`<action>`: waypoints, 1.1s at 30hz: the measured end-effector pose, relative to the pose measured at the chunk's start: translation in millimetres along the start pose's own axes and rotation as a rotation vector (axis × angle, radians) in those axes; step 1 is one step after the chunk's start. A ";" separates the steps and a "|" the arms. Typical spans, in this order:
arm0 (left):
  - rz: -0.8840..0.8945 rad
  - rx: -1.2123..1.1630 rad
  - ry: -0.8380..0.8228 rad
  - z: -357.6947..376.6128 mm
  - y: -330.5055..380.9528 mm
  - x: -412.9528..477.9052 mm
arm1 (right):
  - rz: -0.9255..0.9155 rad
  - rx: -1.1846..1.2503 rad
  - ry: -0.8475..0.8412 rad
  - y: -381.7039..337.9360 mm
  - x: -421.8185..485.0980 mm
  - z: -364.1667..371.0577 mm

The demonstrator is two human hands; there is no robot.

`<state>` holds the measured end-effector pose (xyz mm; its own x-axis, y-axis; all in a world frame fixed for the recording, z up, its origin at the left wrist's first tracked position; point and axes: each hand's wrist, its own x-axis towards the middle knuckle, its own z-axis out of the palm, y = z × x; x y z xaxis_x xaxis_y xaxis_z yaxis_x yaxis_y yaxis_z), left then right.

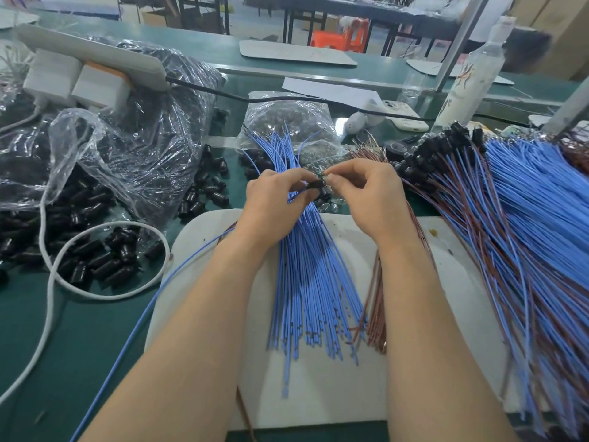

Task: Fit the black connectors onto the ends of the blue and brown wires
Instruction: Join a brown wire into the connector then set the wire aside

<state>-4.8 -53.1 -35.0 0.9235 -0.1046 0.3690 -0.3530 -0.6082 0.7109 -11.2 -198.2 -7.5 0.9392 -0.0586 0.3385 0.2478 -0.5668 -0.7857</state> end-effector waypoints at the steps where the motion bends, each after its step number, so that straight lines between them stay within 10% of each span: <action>1: -0.011 -0.007 -0.017 -0.8 0.3 -0.4 | 0.004 0.000 -0.006 0.5 -0.3 0.2; 15: 0.007 -0.022 0.015 0.9 1.2 1.0 | 0.069 0.149 -0.014 5.7 1.8 7.5; 23: -0.089 -0.020 0.147 4.4 -4.5 3.9 | 0.214 0.043 0.273 23.6 7.1 -0.5; 33: -0.123 -0.048 0.160 5.2 -2.7 2.2 | 0.217 -0.172 0.096 28.7 3.4 3.0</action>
<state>-1.1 -55.7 -39.2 0.9258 0.0971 0.3653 -0.2490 -0.5704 0.7827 -0.1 -212.2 -30.4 0.9368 -0.2669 0.2262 -0.0082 -0.6632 -0.7484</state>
